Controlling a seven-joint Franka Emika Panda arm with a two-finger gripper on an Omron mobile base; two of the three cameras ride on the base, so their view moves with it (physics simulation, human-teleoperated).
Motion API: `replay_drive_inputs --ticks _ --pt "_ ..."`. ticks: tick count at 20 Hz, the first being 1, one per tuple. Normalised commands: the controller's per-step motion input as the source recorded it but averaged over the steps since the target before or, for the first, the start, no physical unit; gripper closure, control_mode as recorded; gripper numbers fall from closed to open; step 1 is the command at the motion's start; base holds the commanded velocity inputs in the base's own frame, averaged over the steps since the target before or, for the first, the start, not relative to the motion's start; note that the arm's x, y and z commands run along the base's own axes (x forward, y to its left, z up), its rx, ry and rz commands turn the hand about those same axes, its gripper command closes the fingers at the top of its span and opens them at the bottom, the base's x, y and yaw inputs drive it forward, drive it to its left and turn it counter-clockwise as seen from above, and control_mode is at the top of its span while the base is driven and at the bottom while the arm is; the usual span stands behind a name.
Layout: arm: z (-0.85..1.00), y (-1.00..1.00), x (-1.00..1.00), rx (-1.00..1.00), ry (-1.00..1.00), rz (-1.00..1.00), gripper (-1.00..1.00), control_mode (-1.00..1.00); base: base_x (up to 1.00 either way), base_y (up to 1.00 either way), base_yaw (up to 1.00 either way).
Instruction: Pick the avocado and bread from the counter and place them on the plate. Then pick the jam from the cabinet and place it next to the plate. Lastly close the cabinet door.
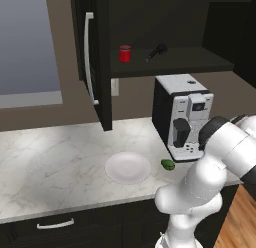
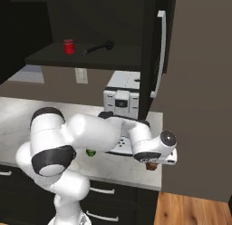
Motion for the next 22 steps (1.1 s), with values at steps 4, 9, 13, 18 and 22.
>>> replay_drive_inputs --ticks 4,9,13,18,22 --pt "0.47 0.56 -0.8 0.05 -0.26 0.0 1.0 -1.0 0.0 0.0 0.0" --pt "0.57 0.69 -0.74 0.02 -0.23 0.0 1.0 -1.0 0.0 0.0 0.0" --pt "0.56 0.81 -0.7 0.0 -0.24 0.0 1.0 -1.0 0.0 0.0 0.0" --pt "0.6 0.87 -0.6 0.0 -0.19 0.0 1.0 -1.0 0.0 0.0 0.0" --pt "0.52 0.95 -0.42 0.0 -0.08 0.0 1.0 -1.0 0.0 0.0 0.0"
